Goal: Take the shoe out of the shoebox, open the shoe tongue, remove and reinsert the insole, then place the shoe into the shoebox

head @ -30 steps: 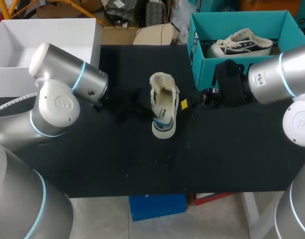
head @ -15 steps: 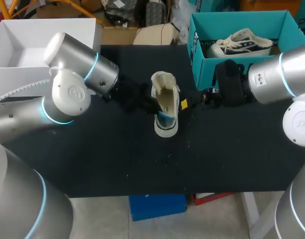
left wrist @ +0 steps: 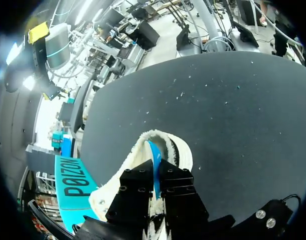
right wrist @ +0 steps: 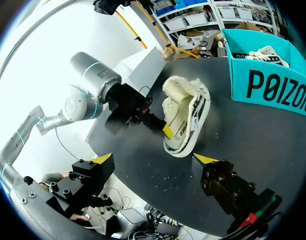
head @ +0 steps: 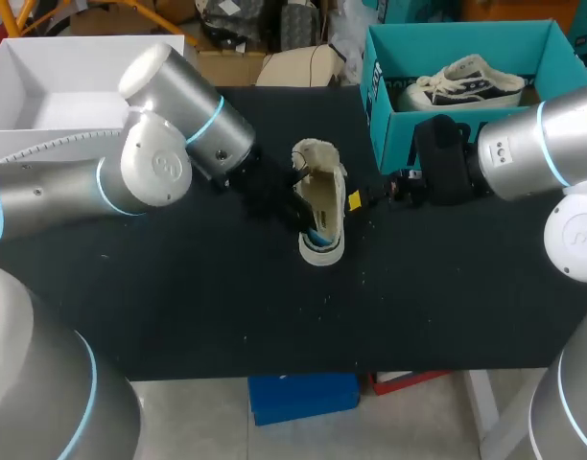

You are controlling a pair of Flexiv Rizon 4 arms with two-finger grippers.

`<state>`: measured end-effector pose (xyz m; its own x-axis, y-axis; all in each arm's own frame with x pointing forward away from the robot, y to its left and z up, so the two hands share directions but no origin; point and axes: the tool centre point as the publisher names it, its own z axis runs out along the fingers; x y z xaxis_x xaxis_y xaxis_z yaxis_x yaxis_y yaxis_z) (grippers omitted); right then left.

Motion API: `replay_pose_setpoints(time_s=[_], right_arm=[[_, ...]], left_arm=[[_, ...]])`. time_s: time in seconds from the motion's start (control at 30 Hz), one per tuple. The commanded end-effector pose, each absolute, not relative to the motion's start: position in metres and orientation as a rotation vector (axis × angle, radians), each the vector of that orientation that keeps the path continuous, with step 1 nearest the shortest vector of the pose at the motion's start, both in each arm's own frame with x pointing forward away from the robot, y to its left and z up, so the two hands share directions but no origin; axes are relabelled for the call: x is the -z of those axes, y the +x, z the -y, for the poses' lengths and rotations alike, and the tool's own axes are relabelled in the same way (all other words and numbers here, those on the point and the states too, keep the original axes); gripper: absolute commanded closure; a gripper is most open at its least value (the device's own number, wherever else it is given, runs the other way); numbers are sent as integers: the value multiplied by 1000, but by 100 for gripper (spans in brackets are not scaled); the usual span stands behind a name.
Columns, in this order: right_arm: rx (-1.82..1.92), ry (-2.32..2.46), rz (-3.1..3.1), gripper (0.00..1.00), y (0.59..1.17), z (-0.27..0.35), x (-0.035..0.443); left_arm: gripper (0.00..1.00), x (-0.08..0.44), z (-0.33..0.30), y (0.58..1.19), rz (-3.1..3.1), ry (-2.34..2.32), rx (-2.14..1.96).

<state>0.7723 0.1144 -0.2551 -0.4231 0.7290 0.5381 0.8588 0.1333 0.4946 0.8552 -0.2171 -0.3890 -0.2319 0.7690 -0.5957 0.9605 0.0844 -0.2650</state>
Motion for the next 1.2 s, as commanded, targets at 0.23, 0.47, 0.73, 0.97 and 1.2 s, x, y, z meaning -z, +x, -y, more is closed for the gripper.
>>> replay_pose_setpoints(time_s=[0.23, 0.47, 0.73, 0.97, 1.2], right_arm=[[1160, -1586, 2235, 0, 773, -116, 255], [1160, -1586, 2235, 0, 773, -116, 255], [1160, -1586, 2235, 0, 773, -116, 255], [1160, -1586, 2235, 0, 773, -116, 255], [1160, -1586, 2235, 0, 773, -116, 255]], left_arm=[[54, 387, 225, 848, -2109, 1785, 959], [0, 342, 203, 834, -2035, 1762, 1052], [100, 339, 199, 852, -1993, 1751, 793], [100, 348, 203, 857, -1989, 1719, 712], [100, 332, 185, 875, -2002, 1446, 837]])
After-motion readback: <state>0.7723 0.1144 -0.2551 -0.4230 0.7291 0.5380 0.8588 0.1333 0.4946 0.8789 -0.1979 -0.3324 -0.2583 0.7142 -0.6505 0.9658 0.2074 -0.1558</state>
